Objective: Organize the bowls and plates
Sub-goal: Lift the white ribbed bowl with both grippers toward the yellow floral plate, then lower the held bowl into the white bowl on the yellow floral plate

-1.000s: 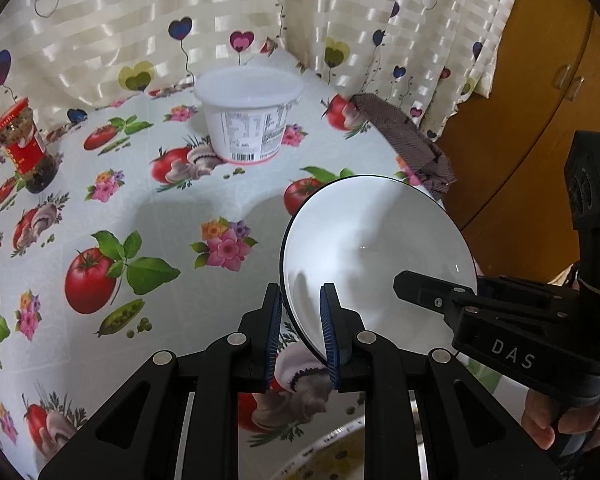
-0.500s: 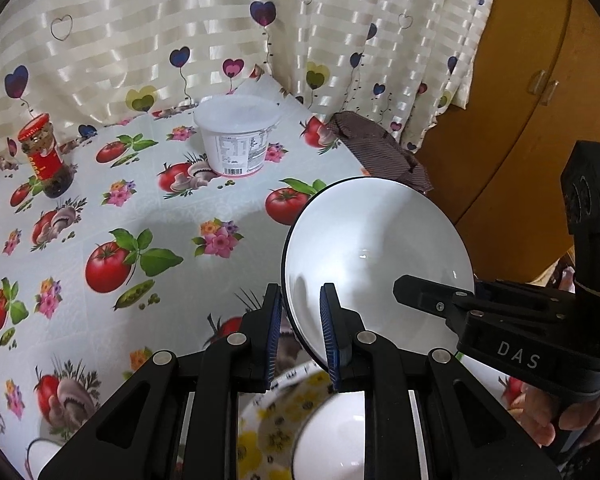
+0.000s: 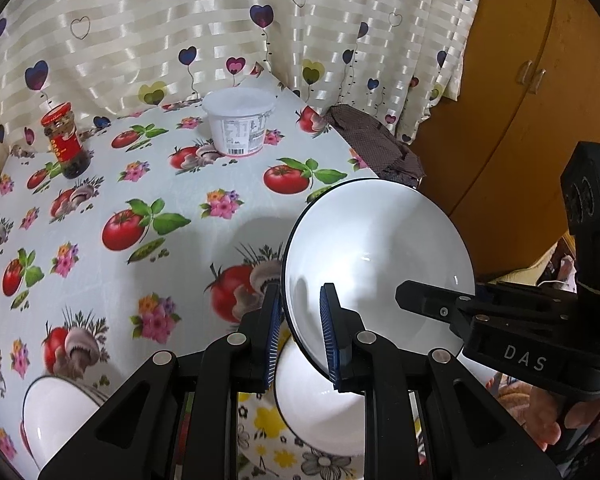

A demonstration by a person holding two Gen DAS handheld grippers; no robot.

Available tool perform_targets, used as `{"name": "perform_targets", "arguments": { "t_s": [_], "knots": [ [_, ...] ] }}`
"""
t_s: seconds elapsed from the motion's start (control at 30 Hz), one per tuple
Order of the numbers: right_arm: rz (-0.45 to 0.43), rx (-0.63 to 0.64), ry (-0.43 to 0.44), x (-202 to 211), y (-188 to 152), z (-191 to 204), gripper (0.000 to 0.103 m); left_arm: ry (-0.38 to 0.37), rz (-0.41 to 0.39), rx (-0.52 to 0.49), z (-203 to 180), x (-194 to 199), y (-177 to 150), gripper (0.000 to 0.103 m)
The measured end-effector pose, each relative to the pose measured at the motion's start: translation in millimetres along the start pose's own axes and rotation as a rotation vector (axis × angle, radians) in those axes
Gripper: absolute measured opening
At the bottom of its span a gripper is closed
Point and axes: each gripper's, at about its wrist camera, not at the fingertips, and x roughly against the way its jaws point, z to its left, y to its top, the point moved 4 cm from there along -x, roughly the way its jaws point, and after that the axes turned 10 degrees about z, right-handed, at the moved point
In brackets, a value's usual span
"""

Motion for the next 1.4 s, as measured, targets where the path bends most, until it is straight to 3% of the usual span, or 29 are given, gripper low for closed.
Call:
{"name": "perform_targets", "arguments": {
  "t_s": [0.57,1.03,1.4],
  "knots": [
    [0.052,0.019,0.005,-13.6,-39.8,4.4,0.023,0.001,0.031,0.023,5.0,-5.8,-39.4,0.02],
    [0.068,0.031,-0.005,-20.6,-48.6,4.4,0.022,0.0,0.057,0.038,7.2,-15.4,-51.2,0.02],
    [0.033,0.086,-0.082,-19.6,-47.3,10.0,0.024,-0.009,0.056,0.047,9.4,-19.5,-53.2,0.02]
  ]
}}
